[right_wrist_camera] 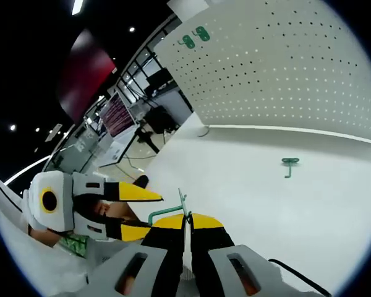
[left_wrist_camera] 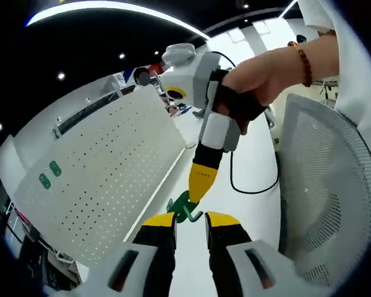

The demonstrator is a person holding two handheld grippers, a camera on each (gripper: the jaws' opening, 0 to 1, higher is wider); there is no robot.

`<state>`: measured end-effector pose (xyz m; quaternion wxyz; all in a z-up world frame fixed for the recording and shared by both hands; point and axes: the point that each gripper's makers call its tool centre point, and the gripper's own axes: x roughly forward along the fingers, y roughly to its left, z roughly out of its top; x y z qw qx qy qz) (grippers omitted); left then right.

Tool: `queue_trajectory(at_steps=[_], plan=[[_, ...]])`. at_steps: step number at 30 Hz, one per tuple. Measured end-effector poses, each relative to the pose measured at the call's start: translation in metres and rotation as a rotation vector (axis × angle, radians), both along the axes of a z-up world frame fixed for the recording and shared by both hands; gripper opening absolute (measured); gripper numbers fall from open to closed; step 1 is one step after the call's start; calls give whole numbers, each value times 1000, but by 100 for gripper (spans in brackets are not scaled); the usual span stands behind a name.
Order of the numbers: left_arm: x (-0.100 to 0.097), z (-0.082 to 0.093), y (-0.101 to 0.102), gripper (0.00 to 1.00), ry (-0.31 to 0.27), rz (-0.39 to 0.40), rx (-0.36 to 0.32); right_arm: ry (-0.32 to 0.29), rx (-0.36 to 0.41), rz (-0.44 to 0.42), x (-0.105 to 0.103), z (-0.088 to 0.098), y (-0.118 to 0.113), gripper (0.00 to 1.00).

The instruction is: Insert the hook assembly into the mounting plate slot until the hook locks in place.

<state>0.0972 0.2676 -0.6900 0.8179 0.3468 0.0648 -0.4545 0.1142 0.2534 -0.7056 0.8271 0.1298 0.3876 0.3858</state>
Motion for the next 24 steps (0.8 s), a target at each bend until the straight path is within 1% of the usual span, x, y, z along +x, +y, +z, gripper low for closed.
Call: queue_trajectory(at_steps=[3, 5, 6, 10, 11, 12, 13, 16, 18, 19, 20, 22, 24], plan=[[-1, -1, -2, 16, -5, -6, 3, 13, -5, 4, -2, -2, 0, 1], [-1, -2, -2, 14, -40, -15, 49, 25, 5, 3, -3, -3, 0, 1], [-2, -3, -2, 12, -39, -12, 54, 31, 5, -1, -3, -4, 0, 1], [-3, -8, -3, 10, -68, -28, 115, 44, 2, 6, -5, -4, 0, 1], [-2, -8, -2, 9, -94, -32, 142, 48, 10, 5, -6, -3, 1, 1], [-2, -9, -3, 8, -102, -33, 152, 50, 11, 4, -6, -3, 1, 1], [-2, -10, -3, 8, -117, -43, 184, 57, 9, 5, -7, -4, 1, 1], [-2, -13, -3, 8, -148, -59, 231, 67, 8, 9, -8, -5, 3, 1], [-2, -14, -3, 7, -151, -62, 240, 75, 7, 11, -10, -6, 4, 1], [-3, -15, -3, 7, -155, -64, 252, 83, 7, 7, -10, -8, 4, 1], [-2, -17, -2, 7, -167, -67, 281, 88, 9, 5, -10, -8, 4, 1], [-3, -19, -2, 6, -172, -72, 291, 98, 10, 6, -12, -10, 5, 1], [-3, -22, -2, 6, -182, -77, 323, 101, 5, 7, -13, -11, 5, 1]])
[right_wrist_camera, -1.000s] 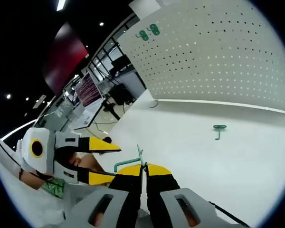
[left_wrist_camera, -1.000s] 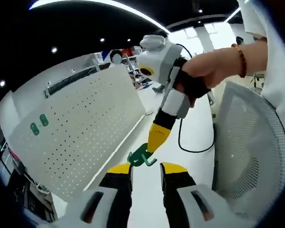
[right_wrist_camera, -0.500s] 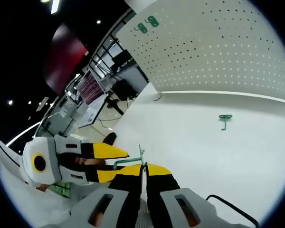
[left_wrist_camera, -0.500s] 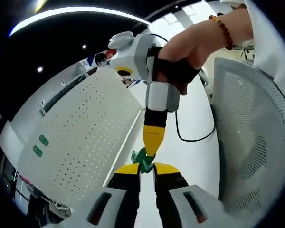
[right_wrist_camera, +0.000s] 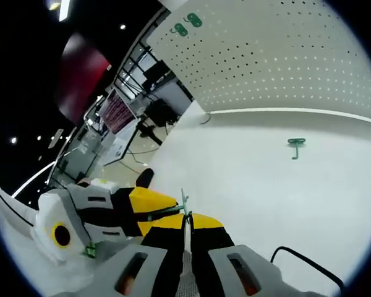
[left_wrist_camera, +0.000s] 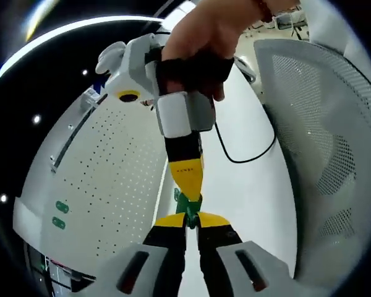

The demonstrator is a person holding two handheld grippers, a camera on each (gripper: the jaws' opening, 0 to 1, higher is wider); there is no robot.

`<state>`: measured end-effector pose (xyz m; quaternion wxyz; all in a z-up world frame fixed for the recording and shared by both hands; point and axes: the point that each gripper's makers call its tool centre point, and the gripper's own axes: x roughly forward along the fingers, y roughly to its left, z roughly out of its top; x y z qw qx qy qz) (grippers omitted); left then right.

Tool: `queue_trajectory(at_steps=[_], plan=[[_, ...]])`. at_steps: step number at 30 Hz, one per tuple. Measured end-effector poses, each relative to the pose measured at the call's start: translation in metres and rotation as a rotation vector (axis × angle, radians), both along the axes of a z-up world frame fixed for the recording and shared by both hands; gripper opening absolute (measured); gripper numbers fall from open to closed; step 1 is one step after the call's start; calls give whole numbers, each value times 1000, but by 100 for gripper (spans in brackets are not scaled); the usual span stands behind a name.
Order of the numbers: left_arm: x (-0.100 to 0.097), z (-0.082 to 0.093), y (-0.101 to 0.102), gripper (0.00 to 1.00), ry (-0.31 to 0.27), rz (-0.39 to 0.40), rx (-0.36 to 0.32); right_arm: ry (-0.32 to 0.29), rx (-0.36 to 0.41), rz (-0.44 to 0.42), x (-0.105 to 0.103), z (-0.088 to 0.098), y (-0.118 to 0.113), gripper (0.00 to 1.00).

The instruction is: Insert the hook assembly into the mounting plate slot until the hook locks in place.

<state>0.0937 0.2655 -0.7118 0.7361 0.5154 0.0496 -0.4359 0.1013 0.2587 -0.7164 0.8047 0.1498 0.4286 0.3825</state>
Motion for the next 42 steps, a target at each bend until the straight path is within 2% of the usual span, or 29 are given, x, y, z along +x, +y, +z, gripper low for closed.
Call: queue_trajectory(at_steps=[4, 12, 19, 24, 26, 30, 32, 35, 42], plan=[[0, -8, 2, 5, 6, 10, 41, 9, -3, 1, -1, -1, 3, 1], [4, -7, 7, 3, 12, 36, 35, 5, -9, 18, -2, -3, 6, 1], [4, -7, 7, 2, 10, 34, 35, -83, -36, 96, -3, -3, 8, 1], [6, -2, 8, 2, 27, 61, -20, -140, -56, 126, -1, 0, 6, 10], [6, -2, 7, 2, 62, 76, -66, -150, -52, 125, -1, 2, 5, 10], [7, -3, 10, 2, 93, 107, -101, -176, -31, 110, 1, 10, 1, 10], [7, 2, 9, 2, 109, 123, -151, -221, -55, 104, 5, 12, -2, 9], [5, 6, 8, 2, 125, 135, -176, -192, -14, 125, -2, 15, 4, 4], [-1, 17, 2, 3, 148, 157, -260, -181, 7, 101, -5, 20, 3, 0]])
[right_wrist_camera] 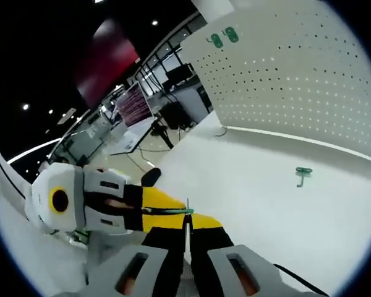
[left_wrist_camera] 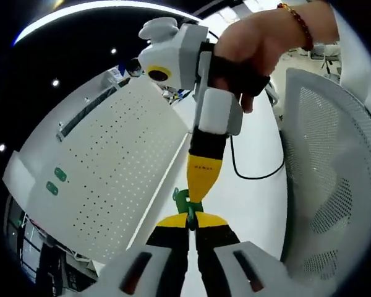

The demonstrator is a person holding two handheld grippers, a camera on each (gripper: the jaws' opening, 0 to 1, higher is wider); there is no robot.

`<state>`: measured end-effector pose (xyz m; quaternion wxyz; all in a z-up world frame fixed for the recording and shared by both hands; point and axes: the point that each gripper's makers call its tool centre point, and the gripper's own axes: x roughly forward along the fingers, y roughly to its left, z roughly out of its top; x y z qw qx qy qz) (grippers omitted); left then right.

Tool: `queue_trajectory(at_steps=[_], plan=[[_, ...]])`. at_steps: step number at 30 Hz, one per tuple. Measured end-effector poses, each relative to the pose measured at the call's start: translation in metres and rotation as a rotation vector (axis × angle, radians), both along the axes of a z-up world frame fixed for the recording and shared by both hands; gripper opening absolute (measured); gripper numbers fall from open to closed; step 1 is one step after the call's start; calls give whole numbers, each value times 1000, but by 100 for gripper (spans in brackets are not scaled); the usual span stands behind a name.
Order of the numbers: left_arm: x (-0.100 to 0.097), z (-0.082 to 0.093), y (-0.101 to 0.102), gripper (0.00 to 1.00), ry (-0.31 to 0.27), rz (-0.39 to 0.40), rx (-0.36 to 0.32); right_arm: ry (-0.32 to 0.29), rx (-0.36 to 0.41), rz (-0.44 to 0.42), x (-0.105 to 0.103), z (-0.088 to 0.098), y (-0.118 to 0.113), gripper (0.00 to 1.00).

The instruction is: Insert the hook assembly into the mounting plate slot until the hook locks in place.

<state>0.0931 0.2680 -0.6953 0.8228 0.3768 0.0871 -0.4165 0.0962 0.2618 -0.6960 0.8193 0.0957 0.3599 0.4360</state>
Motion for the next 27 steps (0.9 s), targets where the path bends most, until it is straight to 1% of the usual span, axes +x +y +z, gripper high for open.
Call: queue_trajectory(at_steps=[5, 8, 12, 15, 19, 27], plan=[[-3, 2, 1, 3, 8, 12, -30, 12, 8, -28, -1, 2, 1, 0], [-4, 5, 1, 4, 9, 20, -50, -6, -7, -35, 0, 2, -1, 0], [-7, 6, 0, 4, 14, 22, -61, -2, -15, -37, 0, 1, -3, 0], [-9, 7, -1, 4, 20, 21, -67, -4, -25, -32, -2, 0, -4, 0], [-11, 5, -3, 4, 37, 22, -81, -31, -78, -2, -4, -2, -4, 0], [-8, 7, -4, 4, 39, 47, -94, -29, -62, 3, -4, 3, -1, 0]])
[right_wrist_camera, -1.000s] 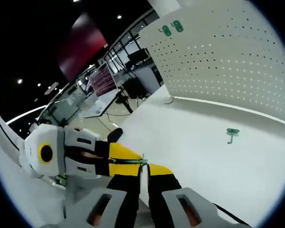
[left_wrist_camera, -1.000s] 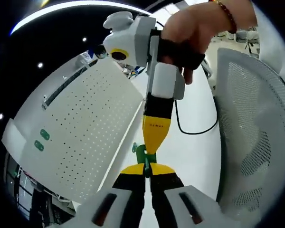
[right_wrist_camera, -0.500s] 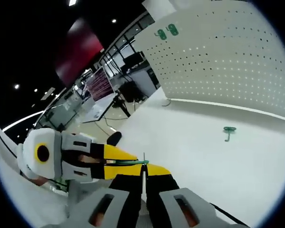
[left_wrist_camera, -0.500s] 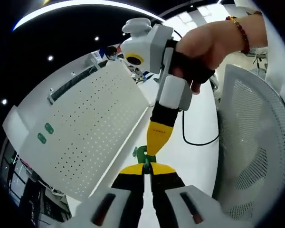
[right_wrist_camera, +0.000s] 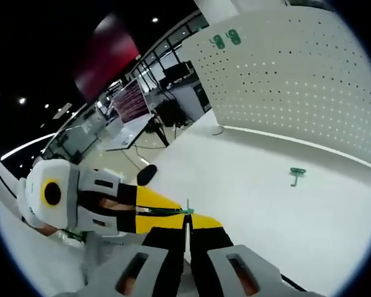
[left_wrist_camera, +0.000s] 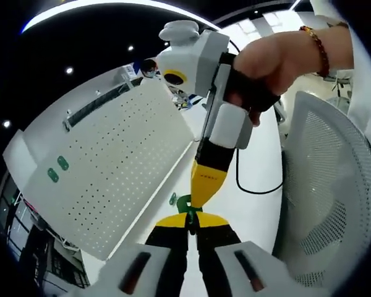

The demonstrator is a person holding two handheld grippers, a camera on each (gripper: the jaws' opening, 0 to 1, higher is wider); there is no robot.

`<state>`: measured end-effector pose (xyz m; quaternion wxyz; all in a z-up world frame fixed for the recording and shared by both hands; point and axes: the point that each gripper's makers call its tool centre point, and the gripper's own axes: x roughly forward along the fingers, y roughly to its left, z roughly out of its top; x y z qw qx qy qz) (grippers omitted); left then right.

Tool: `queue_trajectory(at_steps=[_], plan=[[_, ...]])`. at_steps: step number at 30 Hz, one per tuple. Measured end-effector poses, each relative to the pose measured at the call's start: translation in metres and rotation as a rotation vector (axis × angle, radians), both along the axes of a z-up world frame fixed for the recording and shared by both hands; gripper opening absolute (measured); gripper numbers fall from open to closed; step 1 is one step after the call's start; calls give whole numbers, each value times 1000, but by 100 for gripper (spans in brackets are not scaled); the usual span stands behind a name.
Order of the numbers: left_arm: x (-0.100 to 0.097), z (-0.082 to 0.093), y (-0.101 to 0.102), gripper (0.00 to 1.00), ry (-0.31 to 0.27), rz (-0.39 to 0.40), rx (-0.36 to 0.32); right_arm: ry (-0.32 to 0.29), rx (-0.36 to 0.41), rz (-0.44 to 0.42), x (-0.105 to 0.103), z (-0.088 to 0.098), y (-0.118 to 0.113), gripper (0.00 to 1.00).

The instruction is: Insert the hook assembly into the mounting plate slot until the hook locks in place.

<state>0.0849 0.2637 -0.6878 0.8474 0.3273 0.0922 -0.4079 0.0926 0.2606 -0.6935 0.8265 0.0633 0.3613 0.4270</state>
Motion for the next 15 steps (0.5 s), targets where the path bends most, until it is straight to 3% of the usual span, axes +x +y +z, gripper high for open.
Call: queue_trajectory(at_steps=[9, 12, 15], plan=[[1, -7, 2, 5, 6, 9, 51, -9, -31, 5, 0, 0, -1, 0], [-1, -5, 1, 4, 15, 11, 16, -6, -22, 7, 0, 1, -1, 0], [-1, -6, 2, 4, 15, 11, 28, 6, -17, 7, -2, -1, -1, 0]])
